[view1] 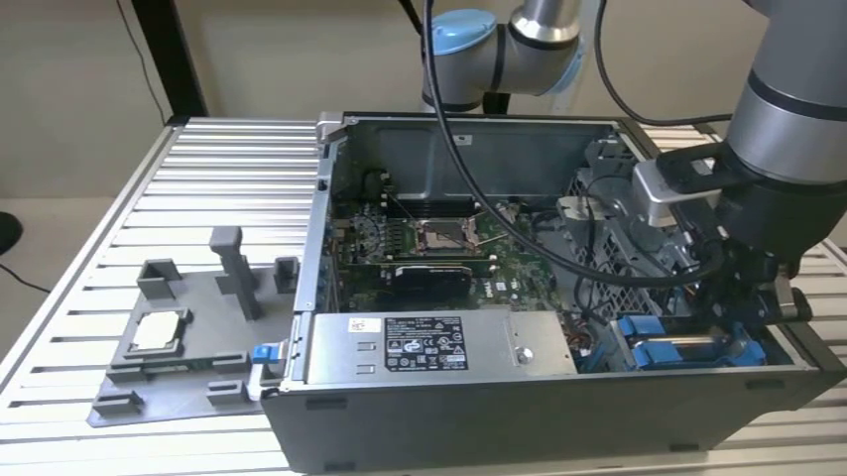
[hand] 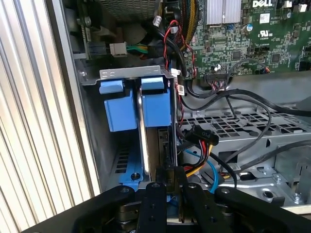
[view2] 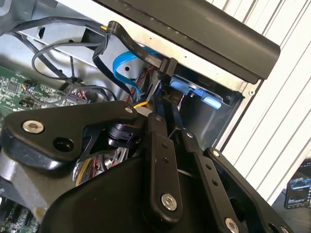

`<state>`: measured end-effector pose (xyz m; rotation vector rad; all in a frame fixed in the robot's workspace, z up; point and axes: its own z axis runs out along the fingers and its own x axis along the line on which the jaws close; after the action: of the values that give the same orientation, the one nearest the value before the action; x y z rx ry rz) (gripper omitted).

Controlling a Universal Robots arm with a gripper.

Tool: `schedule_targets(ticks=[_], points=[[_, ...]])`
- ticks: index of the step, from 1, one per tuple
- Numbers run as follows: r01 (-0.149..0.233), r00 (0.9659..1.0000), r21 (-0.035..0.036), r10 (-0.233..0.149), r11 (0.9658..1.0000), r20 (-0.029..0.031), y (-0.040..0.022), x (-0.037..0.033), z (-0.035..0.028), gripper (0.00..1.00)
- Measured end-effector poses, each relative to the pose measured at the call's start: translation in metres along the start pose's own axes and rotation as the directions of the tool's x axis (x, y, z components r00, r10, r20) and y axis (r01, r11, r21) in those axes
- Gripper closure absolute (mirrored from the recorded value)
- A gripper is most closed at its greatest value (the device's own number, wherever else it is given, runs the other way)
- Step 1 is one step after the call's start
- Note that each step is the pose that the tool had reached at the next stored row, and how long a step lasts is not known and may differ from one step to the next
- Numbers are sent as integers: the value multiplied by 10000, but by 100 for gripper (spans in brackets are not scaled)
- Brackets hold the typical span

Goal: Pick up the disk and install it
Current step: 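Insert the first disk wire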

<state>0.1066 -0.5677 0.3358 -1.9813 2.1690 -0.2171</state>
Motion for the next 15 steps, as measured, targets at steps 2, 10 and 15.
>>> schedule_targets(ticks=[2, 10, 15], points=[[2, 10000, -13, -2, 10000, 1, 0, -1, -1, 100], [16, 10000, -19, -16, 10000, 0, -1, -1, -3, 100], [16, 10000, -19, -16, 10000, 0, 4, 0, -2, 100]])
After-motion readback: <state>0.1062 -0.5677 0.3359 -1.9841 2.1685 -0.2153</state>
